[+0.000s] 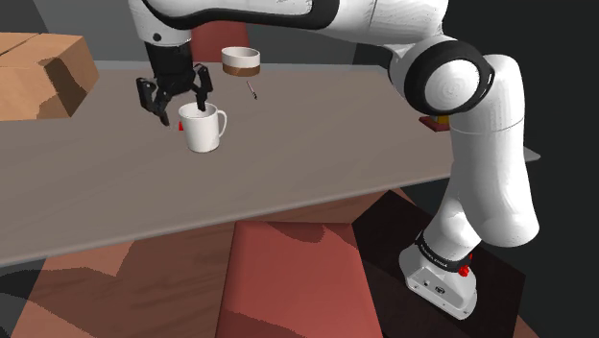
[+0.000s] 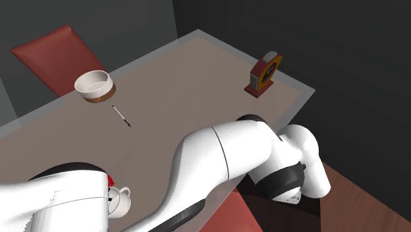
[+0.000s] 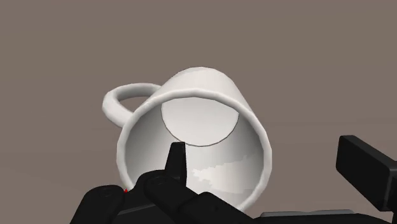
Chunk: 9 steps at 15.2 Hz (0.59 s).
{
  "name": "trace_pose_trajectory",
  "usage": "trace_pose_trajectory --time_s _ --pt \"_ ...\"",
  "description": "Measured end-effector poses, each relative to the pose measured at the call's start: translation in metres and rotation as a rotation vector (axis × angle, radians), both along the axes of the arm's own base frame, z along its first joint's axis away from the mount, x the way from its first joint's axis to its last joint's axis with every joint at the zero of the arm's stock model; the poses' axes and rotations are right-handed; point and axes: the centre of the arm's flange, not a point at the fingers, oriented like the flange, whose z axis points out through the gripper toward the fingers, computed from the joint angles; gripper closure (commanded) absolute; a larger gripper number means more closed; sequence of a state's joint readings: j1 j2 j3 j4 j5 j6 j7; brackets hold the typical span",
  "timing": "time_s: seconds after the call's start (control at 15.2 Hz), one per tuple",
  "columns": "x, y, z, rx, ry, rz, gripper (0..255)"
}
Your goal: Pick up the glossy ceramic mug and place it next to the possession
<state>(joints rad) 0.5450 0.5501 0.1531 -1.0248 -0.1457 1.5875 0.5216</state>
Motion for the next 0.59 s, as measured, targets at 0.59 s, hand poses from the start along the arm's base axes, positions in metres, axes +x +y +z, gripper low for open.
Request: trace_pose_trajectory --time_s 0.59 --pt "-0.003 0.002 0.035 -0.001 0.001 0.000 0"
